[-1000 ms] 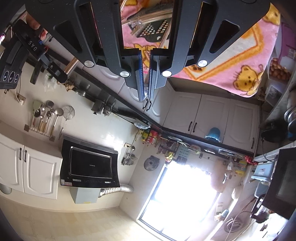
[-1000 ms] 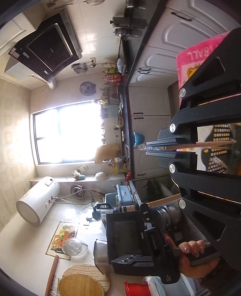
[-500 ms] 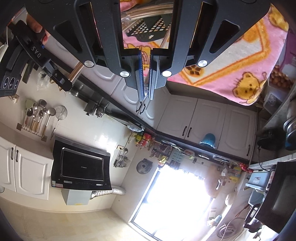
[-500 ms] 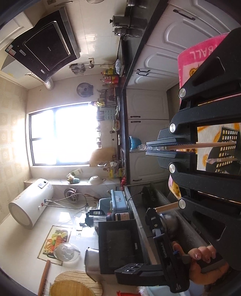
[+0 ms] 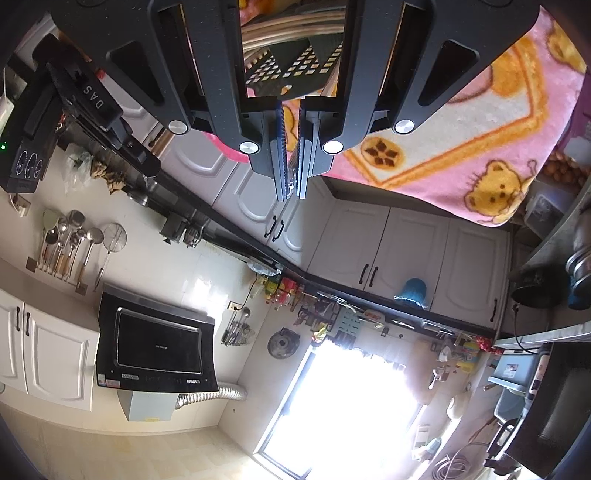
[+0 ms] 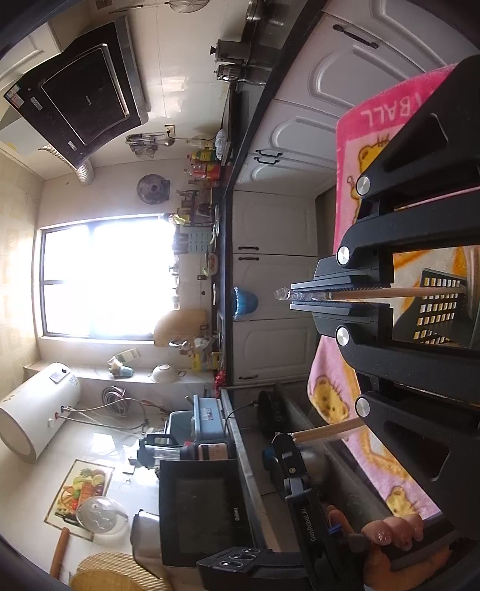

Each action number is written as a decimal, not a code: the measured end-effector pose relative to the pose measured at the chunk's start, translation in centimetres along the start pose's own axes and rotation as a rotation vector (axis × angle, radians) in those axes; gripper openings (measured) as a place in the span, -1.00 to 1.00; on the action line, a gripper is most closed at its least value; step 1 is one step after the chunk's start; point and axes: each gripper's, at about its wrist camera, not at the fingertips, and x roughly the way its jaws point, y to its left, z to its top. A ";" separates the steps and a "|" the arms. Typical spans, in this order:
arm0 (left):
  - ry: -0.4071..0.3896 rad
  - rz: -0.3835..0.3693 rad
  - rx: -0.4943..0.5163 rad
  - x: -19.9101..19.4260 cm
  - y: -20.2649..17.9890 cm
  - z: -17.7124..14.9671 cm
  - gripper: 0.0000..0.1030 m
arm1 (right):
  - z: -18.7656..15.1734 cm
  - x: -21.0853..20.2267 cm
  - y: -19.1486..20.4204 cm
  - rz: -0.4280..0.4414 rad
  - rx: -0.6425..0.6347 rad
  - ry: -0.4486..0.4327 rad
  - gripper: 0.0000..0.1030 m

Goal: Organize utensils
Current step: 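Lower the chopsticks into the caddy and open both tools, then withdraw both open tools from the caddy toward the chopstick pile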

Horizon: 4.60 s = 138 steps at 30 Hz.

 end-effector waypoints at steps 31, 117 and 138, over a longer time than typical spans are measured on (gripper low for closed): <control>0.135 0.010 0.007 -0.5 0.2 -4.0 -0.80 | -4.8 -2.2 -1.7 -0.017 0.117 0.102 -0.49; 0.465 0.131 -0.022 -2.6 3.0 -15.9 0.70 | -16.2 -5.9 4.6 0.118 0.049 0.498 0.57; 0.586 0.128 -0.118 0.9 5.5 -18.5 -0.24 | -18.7 -2.1 5.9 0.129 0.053 0.607 0.41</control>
